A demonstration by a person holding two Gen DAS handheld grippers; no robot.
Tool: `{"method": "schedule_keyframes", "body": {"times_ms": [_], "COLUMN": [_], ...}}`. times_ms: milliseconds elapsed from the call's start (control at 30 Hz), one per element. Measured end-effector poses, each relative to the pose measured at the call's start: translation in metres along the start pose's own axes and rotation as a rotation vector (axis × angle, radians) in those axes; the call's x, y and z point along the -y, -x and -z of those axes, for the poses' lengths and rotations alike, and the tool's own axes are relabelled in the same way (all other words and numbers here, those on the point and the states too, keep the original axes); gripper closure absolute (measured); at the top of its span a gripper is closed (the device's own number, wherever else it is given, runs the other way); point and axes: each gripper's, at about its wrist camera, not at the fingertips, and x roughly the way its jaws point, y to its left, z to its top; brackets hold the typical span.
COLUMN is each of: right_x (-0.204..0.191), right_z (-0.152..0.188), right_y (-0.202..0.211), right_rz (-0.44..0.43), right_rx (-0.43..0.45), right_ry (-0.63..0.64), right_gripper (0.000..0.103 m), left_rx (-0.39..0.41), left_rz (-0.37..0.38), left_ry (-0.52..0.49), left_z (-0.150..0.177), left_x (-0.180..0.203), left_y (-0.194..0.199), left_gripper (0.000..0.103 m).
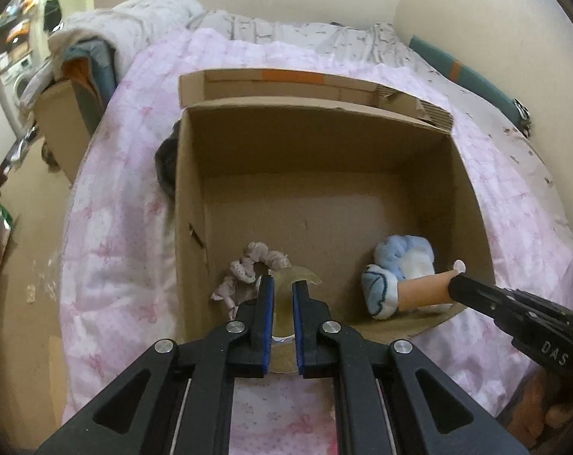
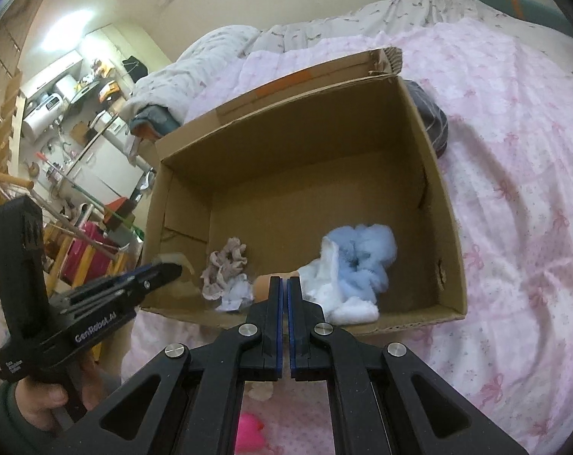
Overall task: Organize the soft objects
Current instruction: 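Open the left tool to drop the foam roll into the box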
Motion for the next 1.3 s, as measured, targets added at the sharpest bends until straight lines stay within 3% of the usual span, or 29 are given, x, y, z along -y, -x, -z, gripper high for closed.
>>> {"method": "schedule_keyframes", "body": {"times_ms": [400,500,633,733,867,933,967,1033,1067,1100,1300], "right_x": [-0.005,-0.006,-0.006,-0.006,-0.008,-0.008,-0.009,-0.010,-0.010,-0.010,-0.006], "right_z": [0.001,0.002,0.003,0.002,0.002,0.001,0.000,-0.001,-0.001,-0.001,-0.004], "right_y": [-0.008,-0.010,-0.010,-0.010,-0.009,-0.010,-0.011,-0.008,-0.004,0.002,0.008], "right_rz": [0.023,0.026,0.024,0.023,0.022,0.019,0.015,0.003,0.002,0.007,0.018], "right_rx": [-0.012,-0.023,-0.027,-0.023,-0.018,-0.021,-0.021,-0.008,0.014,0.057,0.092], "right_ry": [0.031,0.036,0.038,0.039,0.046,0.038,0.034,0.028,0.026,0.025,0.005], "right_gripper": [0.099,0.099,0.099,0.099,0.099,0.098,0.090,0.055,0.020,0.012,0.012], "left_rx": [-0.003,0.006,0.017,0.014,0.023,0.039,0.043,0.051,0.056,0.061,0.058], "left_rz": [-0.047,-0.053,-0.057,-0.058,-0.075,-0.075,-0.071,-0.072,-0.077,-0.082,-0.092], "left_ry": [-0.039,-0.047,-0.052,-0.043,-0.048,-0.051,-0.055,-0.059,-0.058,-0.053,-0.019], "left_z": [0.010,0.011,0.011,0.011,0.010,0.010,0.010,0.010,0.010,0.010,0.008], "left_x": [0.004,0.007,0.008,0.006,0.007,0.008,0.009,0.010,0.010,0.010,0.004], "left_y": [0.000,0.001,0.004,0.004,0.006,0.009,0.010,0.012,0.013,0.015,0.015], "left_gripper": [0.094,0.086,0.085,0.081,0.062,0.058,0.055,0.046,0.039,0.035,0.033]}}
